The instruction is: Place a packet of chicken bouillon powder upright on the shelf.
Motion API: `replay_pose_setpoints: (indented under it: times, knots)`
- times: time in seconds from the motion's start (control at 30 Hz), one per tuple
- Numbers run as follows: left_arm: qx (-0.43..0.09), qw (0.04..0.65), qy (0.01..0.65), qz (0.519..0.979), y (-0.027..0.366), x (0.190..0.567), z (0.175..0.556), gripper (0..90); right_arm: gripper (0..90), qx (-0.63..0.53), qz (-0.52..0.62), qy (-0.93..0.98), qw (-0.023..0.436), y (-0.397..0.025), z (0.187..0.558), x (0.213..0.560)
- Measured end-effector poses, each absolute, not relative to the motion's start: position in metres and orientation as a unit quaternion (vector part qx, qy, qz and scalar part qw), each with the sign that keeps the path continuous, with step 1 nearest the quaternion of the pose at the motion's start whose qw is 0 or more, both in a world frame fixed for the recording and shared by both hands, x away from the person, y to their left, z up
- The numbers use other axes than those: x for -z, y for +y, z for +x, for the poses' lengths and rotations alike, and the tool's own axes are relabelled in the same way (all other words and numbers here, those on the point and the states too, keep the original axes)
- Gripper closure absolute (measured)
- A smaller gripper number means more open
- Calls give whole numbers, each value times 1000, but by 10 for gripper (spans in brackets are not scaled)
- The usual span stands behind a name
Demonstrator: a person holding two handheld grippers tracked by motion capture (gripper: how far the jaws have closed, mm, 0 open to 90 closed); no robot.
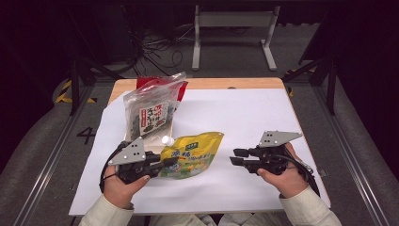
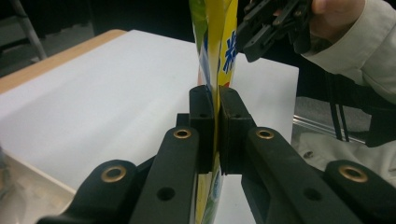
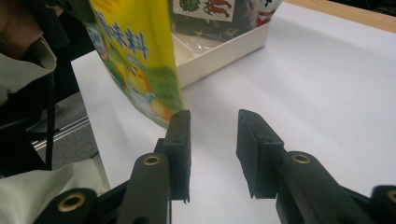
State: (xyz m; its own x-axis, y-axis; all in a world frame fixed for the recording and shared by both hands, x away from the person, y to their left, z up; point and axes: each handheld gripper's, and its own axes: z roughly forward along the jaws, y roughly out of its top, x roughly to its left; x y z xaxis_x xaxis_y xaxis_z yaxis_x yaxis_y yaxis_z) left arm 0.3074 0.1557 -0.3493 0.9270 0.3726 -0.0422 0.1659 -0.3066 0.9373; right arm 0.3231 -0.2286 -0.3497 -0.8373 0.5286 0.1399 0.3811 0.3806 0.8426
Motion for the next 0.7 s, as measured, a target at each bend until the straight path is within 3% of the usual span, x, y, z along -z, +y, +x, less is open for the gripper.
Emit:
replay_pose_setpoints:
  times: [0.7]
  knots:
    - [-144, 572, 179, 788, 181, 324, 303, 861, 636, -483, 296, 820, 82, -245, 327, 352]
